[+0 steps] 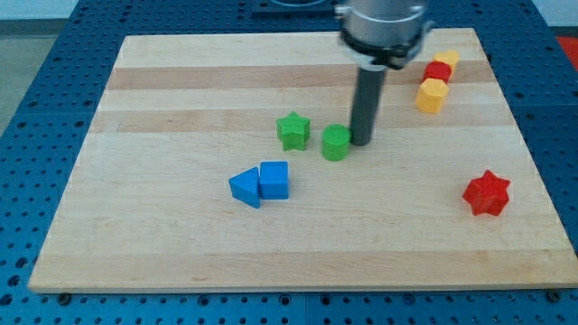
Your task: Place the red circle to the left side
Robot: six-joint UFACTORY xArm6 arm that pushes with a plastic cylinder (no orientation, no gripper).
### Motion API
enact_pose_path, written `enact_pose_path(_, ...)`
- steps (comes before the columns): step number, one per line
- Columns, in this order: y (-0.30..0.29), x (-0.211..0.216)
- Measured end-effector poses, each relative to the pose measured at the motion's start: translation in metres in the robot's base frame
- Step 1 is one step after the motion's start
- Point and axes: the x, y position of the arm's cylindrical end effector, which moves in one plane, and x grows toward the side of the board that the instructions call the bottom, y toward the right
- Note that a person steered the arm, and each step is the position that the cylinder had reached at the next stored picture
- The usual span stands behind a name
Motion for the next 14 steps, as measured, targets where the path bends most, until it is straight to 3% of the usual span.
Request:
enact_pose_path(1,-0.012,0.000)
enact_pose_path(2,0.025,0.009)
enact_pose_path(4,0.015,0.056)
enact_pose_path(7,-0.007,0.024)
enact_pose_path(8,0.022,0.024)
enact_pose_path(10,0.175,-0.015)
enact_pose_path(11,0.215,-0.065)
enact_pose_path(12,0.220,-0.112)
enact_pose_path(14,0.160,-0.120)
